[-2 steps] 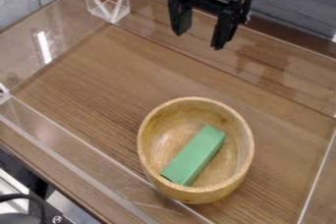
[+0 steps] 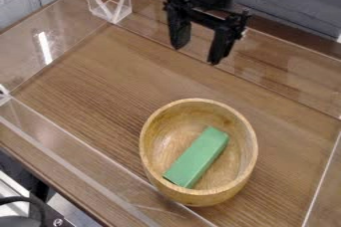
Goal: Remove the green block from inside the brown bowl and put it on the table
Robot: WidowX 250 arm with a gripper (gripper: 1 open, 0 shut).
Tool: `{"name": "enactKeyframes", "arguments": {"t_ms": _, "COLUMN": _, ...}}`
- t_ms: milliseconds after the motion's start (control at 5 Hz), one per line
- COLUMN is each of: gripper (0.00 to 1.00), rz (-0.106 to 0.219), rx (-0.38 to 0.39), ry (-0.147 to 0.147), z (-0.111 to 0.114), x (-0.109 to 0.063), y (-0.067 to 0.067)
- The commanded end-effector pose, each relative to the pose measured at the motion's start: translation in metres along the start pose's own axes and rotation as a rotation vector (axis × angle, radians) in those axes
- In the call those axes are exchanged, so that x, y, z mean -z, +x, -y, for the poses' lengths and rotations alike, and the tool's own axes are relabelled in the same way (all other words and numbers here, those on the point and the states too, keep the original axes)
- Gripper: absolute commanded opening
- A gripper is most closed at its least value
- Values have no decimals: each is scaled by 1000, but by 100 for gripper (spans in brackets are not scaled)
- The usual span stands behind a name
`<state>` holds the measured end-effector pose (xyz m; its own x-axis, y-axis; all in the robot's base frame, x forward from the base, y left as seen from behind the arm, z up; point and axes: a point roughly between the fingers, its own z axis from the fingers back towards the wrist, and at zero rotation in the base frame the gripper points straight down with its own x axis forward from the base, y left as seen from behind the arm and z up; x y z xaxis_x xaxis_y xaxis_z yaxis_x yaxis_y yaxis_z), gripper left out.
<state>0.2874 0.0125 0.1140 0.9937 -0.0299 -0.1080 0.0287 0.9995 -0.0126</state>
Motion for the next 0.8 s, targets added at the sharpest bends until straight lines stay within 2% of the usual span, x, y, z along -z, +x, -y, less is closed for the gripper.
{"name": "enactKeyframes", "arguments": {"t_ms": 0, "gripper": 100, "rz": 68, "rx": 26, "ry": 7, "z": -13, "x": -13, "y": 2}}
{"name": "enactKeyframes", "arguments": {"t_ms": 600, "gripper": 100, "rz": 67, "rx": 56, "ry": 8, "z": -28, "x": -7, "y": 3}}
